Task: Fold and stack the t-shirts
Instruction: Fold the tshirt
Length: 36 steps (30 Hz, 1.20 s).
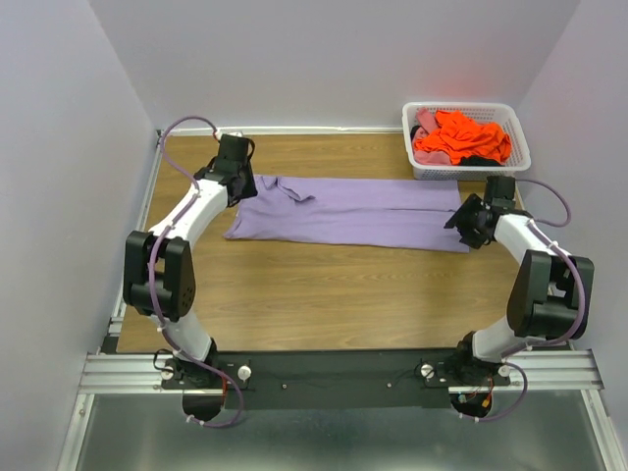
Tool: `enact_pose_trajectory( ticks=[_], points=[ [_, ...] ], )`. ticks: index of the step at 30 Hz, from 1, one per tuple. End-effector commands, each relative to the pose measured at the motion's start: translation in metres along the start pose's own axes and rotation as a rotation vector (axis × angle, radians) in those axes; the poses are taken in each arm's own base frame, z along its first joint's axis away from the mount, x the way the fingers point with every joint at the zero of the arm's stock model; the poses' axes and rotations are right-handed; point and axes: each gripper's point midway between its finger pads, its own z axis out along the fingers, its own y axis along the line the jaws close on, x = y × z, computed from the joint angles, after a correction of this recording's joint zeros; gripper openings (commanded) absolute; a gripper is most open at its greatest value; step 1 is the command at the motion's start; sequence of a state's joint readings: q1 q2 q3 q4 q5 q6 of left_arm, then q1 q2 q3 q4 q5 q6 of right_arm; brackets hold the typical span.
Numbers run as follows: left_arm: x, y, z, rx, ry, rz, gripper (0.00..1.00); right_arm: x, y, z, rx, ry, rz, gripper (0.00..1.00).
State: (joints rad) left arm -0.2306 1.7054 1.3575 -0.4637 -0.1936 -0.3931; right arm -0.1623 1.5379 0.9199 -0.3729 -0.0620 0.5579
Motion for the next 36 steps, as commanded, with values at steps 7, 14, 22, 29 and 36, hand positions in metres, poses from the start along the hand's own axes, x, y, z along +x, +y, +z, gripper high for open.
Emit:
enact_pose_trajectory(
  ticks=[7,14,22,29,36],
  points=[
    [0.076,0.012,0.046,0.041,0.194,-0.037,0.36,0.011,-0.009,0.025,-0.063,0.042,0.132,0.61],
    [0.122,0.054,0.05,0.002,0.295,-0.119,0.35,0.033,-0.047,0.031,0.026,0.079,0.244,0.5],
    [0.201,0.081,0.001,0.024,0.413,-0.23,0.35,0.067,-0.089,0.006,0.129,0.124,0.324,0.51],
    [0.164,0.07,-0.04,0.089,0.287,-0.253,0.41,0.042,-0.061,-0.027,0.005,0.059,0.214,0.57],
    [0.091,0.046,-0.064,0.22,0.082,-0.255,0.74,0.034,0.064,-0.055,-0.249,-0.014,-0.254,0.66]
  ],
)
